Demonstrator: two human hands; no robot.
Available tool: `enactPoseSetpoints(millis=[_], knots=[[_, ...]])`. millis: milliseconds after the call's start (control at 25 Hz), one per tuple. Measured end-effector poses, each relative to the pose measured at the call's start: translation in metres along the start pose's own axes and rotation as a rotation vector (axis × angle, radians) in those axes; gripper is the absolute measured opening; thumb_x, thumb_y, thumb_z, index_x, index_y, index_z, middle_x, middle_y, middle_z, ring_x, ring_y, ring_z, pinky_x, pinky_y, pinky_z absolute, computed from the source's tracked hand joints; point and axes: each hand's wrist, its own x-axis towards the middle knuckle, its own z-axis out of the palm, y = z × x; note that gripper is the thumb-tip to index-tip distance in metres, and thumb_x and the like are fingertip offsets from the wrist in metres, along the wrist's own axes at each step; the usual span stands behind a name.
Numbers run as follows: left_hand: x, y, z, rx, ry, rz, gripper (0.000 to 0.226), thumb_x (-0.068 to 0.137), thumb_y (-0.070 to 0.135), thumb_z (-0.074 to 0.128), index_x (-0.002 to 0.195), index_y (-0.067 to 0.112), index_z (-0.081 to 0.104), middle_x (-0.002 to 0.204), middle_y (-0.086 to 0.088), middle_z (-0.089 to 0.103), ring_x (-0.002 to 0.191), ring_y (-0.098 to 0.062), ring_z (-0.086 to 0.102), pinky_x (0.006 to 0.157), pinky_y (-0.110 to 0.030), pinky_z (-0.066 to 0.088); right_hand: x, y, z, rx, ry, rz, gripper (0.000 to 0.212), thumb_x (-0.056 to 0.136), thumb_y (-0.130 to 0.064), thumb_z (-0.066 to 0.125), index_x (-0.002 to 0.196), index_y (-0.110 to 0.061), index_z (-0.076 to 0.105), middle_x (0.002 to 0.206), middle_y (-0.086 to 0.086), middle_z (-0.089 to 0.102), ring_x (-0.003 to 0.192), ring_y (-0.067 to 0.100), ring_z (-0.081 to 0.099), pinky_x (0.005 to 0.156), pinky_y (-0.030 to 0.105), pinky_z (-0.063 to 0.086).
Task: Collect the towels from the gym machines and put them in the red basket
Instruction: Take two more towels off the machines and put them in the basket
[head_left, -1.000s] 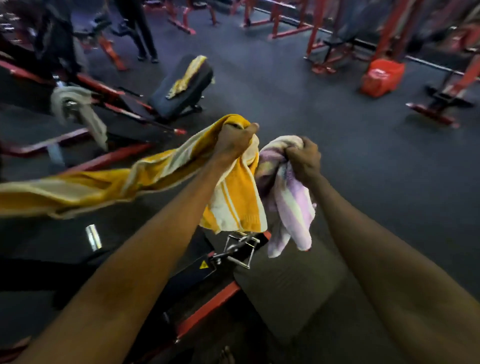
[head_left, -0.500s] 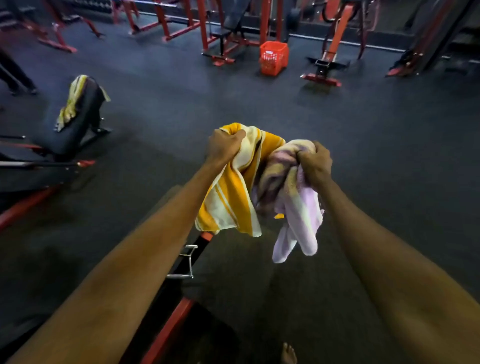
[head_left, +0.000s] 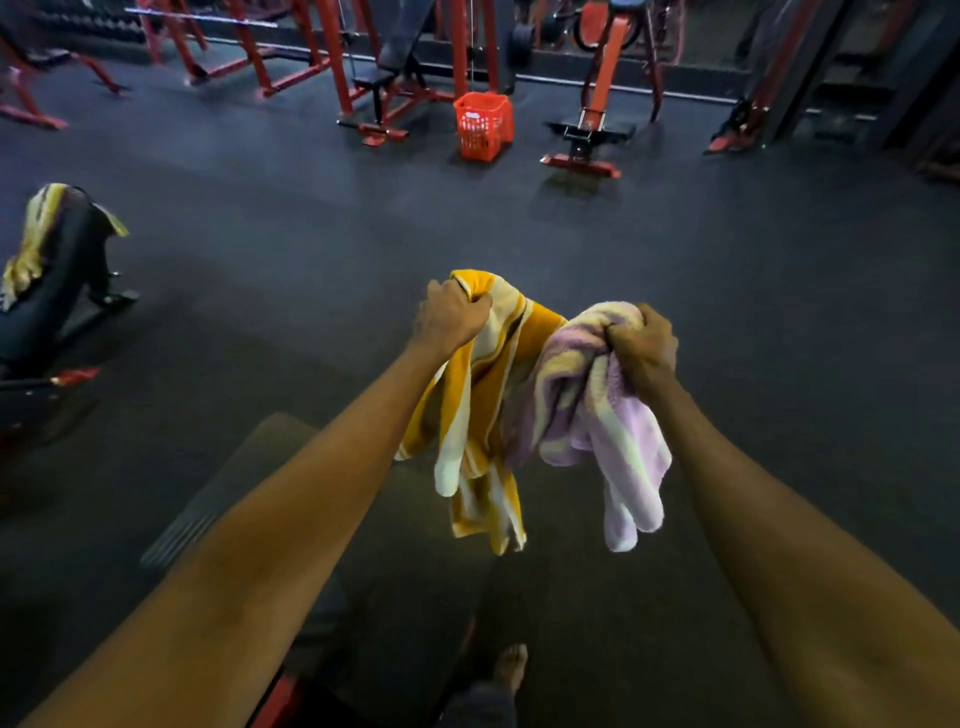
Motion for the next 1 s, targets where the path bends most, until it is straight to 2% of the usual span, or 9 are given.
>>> enactPoseSetpoints(millis=[80, 120, 200, 360, 440, 680, 840, 920, 1000], knots=[[0.034, 0.006, 0.023, -0.026, -0.058, 0.01, 0.042, 0.085, 0.041, 0.058, 0.088, 0.0, 0.065, 0.107, -0.024, 0.068, 0.1, -0.039, 0.066, 0.081, -0.038, 0.05, 0.033, 0.009, 0.008, -0.004, -0.006, -0.004, 0.027, 0.077, -0.027, 0.063, 0.102, -0.02, 0.067, 0.095, -0.001, 0.07, 0.094, 0.022, 0.064, 0.08, 0.028, 0.046], [0.053, 0.008, 0.034, -0.043, -0.067, 0.009, 0.033, 0.086, 0.034, 0.061, 0.071, 0.005, 0.058, 0.096, -0.023, 0.07, 0.095, -0.038, 0.067, 0.075, -0.036, 0.048, 0.054, 0.011, 0.013, 0.0, -0.012, -0.005, 0.025, 0.078, -0.026, 0.064, 0.102, -0.02, 0.067, 0.094, -0.002, 0.069, 0.093, 0.021, 0.064, 0.079, 0.027, 0.045], [0.094, 0.01, 0.053, -0.118, -0.026, -0.055, 0.036, 0.084, 0.023, 0.065, 0.056, 0.013, 0.045, 0.073, -0.014, 0.064, 0.081, -0.033, 0.066, 0.065, -0.032, 0.042, 0.1, 0.008, 0.025, -0.001, -0.018, -0.017, 0.024, 0.078, -0.026, 0.064, 0.1, -0.019, 0.068, 0.094, -0.002, 0.07, 0.093, 0.021, 0.064, 0.079, 0.027, 0.045], [0.18, 0.021, 0.073, -0.167, -0.088, -0.169, 0.023, 0.081, 0.024, 0.068, 0.065, 0.012, 0.056, 0.077, -0.009, 0.061, 0.076, -0.024, 0.06, 0.067, -0.032, 0.046, 0.197, -0.006, 0.046, -0.02, -0.018, -0.021, 0.025, 0.076, -0.028, 0.064, 0.099, -0.018, 0.067, 0.094, 0.0, 0.071, 0.093, 0.023, 0.065, 0.079, 0.028, 0.046], [0.223, 0.029, 0.077, -0.155, -0.131, -0.187, 0.026, 0.08, 0.024, 0.069, 0.062, 0.014, 0.053, 0.075, -0.008, 0.059, 0.072, -0.022, 0.058, 0.064, -0.03, 0.044, 0.245, -0.016, 0.055, -0.011, -0.009, -0.024, 0.028, 0.075, -0.03, 0.063, 0.099, -0.018, 0.067, 0.095, 0.002, 0.071, 0.094, 0.025, 0.065, 0.079, 0.029, 0.046], [0.353, 0.054, 0.108, -0.318, -0.03, -0.279, 0.013, 0.075, 0.023, 0.07, 0.072, 0.015, 0.06, 0.079, -0.008, 0.062, 0.073, -0.023, 0.06, 0.065, -0.03, 0.048, 0.395, -0.032, 0.104, 0.022, -0.012, -0.023, 0.029, 0.078, -0.026, 0.062, 0.106, -0.019, 0.068, 0.096, -0.001, 0.068, 0.093, 0.02, 0.061, 0.079, 0.024, 0.04], [0.452, 0.07, 0.151, -0.389, 0.143, -0.359, 0.04, 0.058, 0.037, 0.063, 0.082, 0.006, 0.072, 0.096, -0.018, 0.074, 0.093, -0.032, 0.069, 0.077, -0.04, 0.058, 0.503, -0.026, 0.146, 0.073, -0.065, 0.0, 0.03, 0.078, -0.026, 0.062, 0.107, -0.023, 0.068, 0.1, -0.001, 0.069, 0.095, 0.019, 0.061, 0.082, 0.025, 0.043], [0.506, 0.08, 0.171, -0.387, 0.151, -0.394, 0.044, 0.067, 0.04, 0.065, 0.09, 0.003, 0.072, 0.102, -0.017, 0.074, 0.098, -0.033, 0.068, 0.081, -0.04, 0.057, 0.56, -0.026, 0.166, 0.078, -0.097, 0.013, 0.029, 0.078, -0.026, 0.061, 0.107, -0.023, 0.068, 0.099, -0.002, 0.069, 0.096, 0.02, 0.062, 0.082, 0.025, 0.043], [0.553, 0.09, 0.187, -0.387, 0.157, -0.402, 0.029, 0.082, 0.037, 0.065, 0.087, 0.009, 0.068, 0.096, -0.012, 0.07, 0.096, -0.03, 0.066, 0.08, -0.037, 0.053, 0.612, -0.031, 0.182, 0.081, -0.129, -0.003, 0.03, 0.078, -0.026, 0.062, 0.107, -0.023, 0.068, 0.102, 0.0, 0.071, 0.097, 0.021, 0.063, 0.082, 0.025, 0.043]])
